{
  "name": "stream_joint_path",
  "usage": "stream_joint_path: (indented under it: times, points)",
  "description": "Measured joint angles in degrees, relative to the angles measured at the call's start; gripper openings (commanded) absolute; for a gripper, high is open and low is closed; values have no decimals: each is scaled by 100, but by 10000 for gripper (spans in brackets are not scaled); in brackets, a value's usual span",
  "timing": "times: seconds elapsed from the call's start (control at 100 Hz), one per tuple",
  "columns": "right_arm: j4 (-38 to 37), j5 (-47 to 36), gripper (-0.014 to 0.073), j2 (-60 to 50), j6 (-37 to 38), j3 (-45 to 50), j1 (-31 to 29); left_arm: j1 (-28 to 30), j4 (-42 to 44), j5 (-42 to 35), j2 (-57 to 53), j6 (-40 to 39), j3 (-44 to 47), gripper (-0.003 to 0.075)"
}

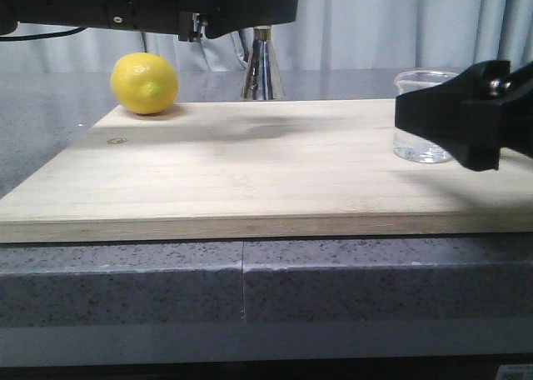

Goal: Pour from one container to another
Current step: 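Reach the right gripper to the glass beaker and grasp it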

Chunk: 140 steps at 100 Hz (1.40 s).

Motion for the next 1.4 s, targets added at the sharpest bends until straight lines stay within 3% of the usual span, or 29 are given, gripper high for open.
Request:
stream_joint_path:
  times: [0.35,0.59,0.73,1.4]
  points:
    - [0,-160,560,890,0,-549,0,0,0,0,0,0,0,259]
    - [10,-135,378,1121,0,-677,0,0,0,0,0,0,0,259]
    - [21,-134,325,1121,0,-677,0,0,0,0,0,0,0,259]
    - [65,237,324,850,0,-934,-503,0,0,0,0,0,0,259]
